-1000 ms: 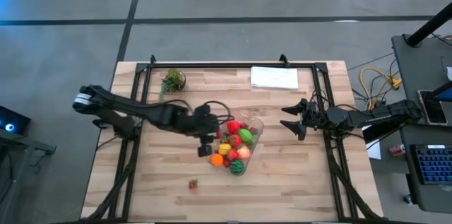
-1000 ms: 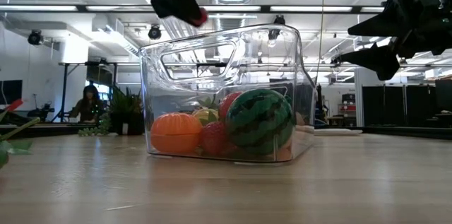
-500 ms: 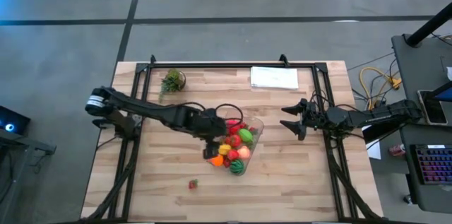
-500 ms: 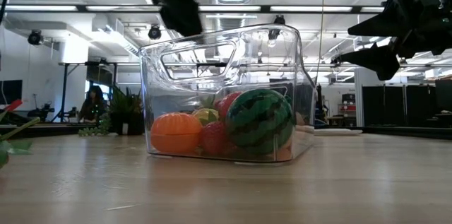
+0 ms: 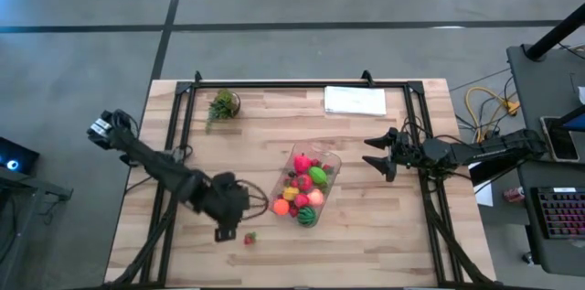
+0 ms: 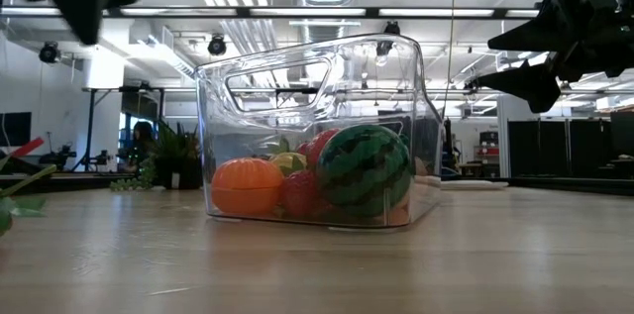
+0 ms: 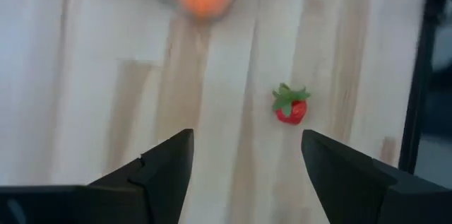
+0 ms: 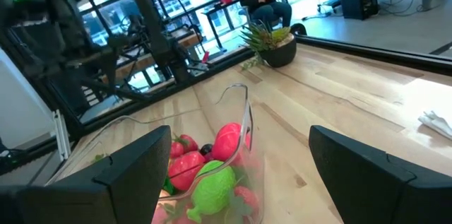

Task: Pick and placing Produce into tupperware
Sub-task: Put the red strawberry into the transparent bin

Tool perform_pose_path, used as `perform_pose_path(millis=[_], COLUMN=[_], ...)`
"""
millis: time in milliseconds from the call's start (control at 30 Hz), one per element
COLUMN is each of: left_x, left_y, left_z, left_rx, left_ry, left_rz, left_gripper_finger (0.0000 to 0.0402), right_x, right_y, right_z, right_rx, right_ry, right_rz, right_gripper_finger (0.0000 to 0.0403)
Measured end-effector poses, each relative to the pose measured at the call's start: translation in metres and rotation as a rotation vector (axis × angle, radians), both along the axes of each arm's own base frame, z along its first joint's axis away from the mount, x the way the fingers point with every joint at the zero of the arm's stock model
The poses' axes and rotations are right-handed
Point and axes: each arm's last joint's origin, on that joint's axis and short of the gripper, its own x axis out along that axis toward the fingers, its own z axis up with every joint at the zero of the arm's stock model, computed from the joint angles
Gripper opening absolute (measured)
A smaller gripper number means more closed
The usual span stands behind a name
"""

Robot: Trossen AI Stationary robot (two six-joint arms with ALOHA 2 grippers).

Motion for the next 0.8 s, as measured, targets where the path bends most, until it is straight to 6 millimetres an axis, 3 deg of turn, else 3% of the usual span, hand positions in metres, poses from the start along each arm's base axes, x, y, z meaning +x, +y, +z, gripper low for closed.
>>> perform_pose_path(millis=[133,367,533,800], left_x=[-0.007,0.003,0.017,0.02], left_y=[-0.024,-0.05,-0.062,-0.072], left_z=[-0.023,-0.057,-0.069,-0.09], left_rx=[-0.037,-0.104,-0.17,-0.099], left_ry=[0.045,0.108,0.064,0.072], left_rz=[0.183,0.429,0.435,0.401], left_gripper_finger=[0.0248,0.0248,0.0248,0.0248], right_x=[0.0,0.0,0.0,0.0], right_y=[0.0,0.0,0.0,0.0], right_z=[0.0,0.0,0.0,0.0], right_rx=[0.0,0.0,0.0,0.0], right_ry=[0.0,0.0,0.0,0.0], right_rz=[0.0,0.0,0.0,0.0], right_gripper_finger=[0.0327,0.0328,0.0328,0.0328])
